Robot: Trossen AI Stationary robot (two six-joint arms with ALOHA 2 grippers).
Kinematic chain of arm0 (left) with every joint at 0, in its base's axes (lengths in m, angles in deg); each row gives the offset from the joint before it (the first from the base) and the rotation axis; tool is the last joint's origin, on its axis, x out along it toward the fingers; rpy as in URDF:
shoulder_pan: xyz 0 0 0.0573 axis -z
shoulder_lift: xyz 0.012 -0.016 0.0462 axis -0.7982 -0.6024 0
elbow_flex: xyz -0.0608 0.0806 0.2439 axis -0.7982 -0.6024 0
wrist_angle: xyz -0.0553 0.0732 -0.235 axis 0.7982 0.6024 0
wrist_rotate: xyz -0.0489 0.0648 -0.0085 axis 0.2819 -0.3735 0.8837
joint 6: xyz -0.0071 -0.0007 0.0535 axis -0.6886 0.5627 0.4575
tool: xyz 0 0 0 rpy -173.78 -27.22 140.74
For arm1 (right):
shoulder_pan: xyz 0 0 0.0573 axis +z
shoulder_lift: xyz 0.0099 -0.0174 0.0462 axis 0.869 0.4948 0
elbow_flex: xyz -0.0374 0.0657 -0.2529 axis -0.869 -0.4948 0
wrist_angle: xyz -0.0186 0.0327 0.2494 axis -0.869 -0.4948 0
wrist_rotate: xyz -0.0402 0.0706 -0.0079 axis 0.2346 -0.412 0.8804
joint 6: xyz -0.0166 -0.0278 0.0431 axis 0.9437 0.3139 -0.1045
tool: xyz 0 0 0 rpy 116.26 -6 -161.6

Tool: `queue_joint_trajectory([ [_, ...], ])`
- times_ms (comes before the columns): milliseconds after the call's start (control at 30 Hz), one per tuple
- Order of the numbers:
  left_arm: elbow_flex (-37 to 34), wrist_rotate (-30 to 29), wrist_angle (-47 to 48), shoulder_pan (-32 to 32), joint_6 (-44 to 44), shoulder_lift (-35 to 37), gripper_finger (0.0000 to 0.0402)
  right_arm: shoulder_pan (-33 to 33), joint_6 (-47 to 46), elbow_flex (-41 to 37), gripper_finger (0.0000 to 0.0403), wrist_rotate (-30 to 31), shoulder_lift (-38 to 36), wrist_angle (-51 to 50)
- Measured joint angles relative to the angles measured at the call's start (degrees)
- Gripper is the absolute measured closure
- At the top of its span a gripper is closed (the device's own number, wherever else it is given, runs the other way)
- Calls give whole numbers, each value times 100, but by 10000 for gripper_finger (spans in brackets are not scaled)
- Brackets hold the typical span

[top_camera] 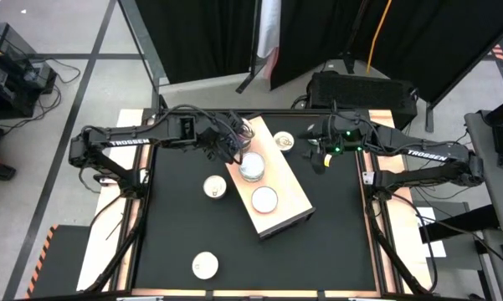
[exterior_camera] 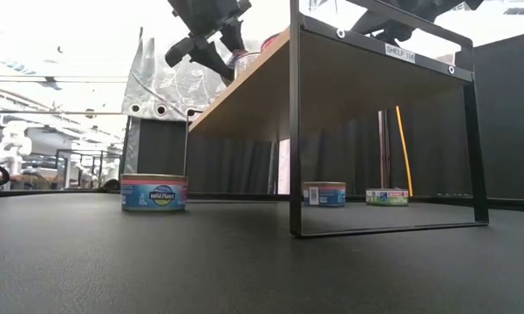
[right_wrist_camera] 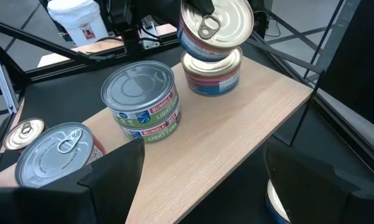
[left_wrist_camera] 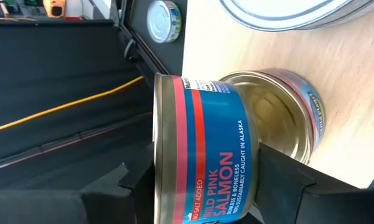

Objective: Stack canned seafood by type on shelf
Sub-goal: Stack the blue pink tuna can on top of the blue pink tuna can on the shelf

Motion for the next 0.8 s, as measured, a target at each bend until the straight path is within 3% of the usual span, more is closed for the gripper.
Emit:
queue_joint_trajectory([
  [567,7,-5,45,-13,153,-150,196,0,2,0,78,0,-2,-48],
  [800,7,-41,50,-37,121,-151,149,0,22,0,78,-2,-2,-80],
])
